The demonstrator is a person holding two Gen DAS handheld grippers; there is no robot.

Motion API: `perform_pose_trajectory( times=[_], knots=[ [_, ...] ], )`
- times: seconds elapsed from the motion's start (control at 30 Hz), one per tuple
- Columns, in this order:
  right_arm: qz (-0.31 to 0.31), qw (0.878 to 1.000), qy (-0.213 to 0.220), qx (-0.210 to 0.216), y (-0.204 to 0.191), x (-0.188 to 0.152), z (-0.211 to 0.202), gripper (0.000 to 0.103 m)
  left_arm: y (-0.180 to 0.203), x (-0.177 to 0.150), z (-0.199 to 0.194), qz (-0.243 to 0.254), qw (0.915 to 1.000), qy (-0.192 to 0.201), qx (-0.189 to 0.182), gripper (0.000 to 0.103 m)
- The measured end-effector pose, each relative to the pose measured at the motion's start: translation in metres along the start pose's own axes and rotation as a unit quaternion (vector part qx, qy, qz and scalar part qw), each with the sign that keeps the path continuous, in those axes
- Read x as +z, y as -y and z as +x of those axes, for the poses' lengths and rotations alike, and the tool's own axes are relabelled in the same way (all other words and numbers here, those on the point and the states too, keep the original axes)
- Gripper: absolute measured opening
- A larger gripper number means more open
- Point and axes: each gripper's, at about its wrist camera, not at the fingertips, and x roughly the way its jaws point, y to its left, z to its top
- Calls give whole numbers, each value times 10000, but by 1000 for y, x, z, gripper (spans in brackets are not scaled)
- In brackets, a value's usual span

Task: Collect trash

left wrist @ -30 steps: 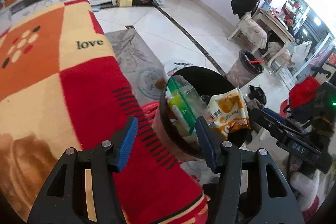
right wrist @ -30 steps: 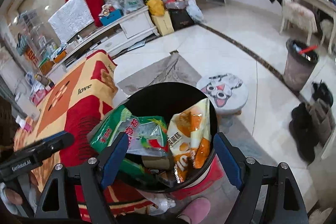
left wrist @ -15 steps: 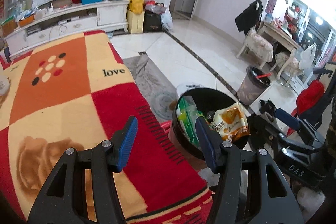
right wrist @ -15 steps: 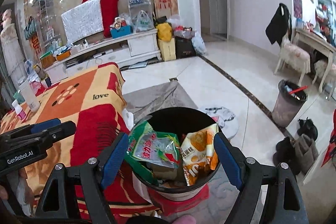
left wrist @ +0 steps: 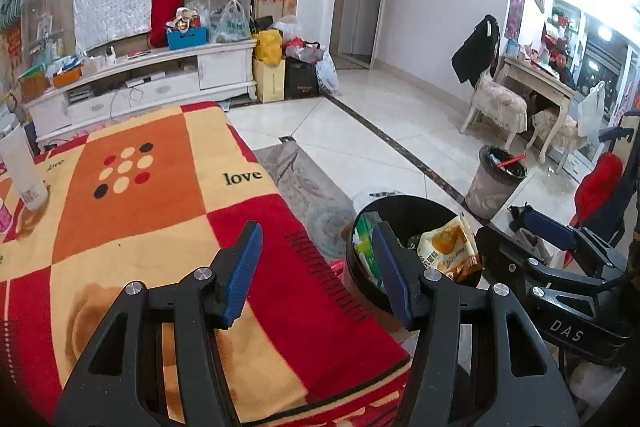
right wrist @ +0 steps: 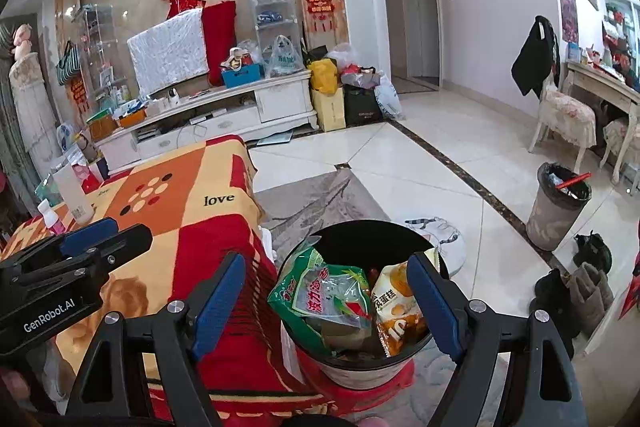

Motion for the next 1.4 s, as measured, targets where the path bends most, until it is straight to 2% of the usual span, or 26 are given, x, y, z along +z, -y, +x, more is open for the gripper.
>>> perform_pose_trajectory(
  times=[0.53,1.4],
  knots=[
    [15,10000,-11,-55,-1,-2,-2,81,-1,-1,-3,-40,9999,122,72,56],
    [-34,10000,-38,-62,-5,4,-2,82,-1,-5,-5,-56,9999,100,28,56]
  ],
)
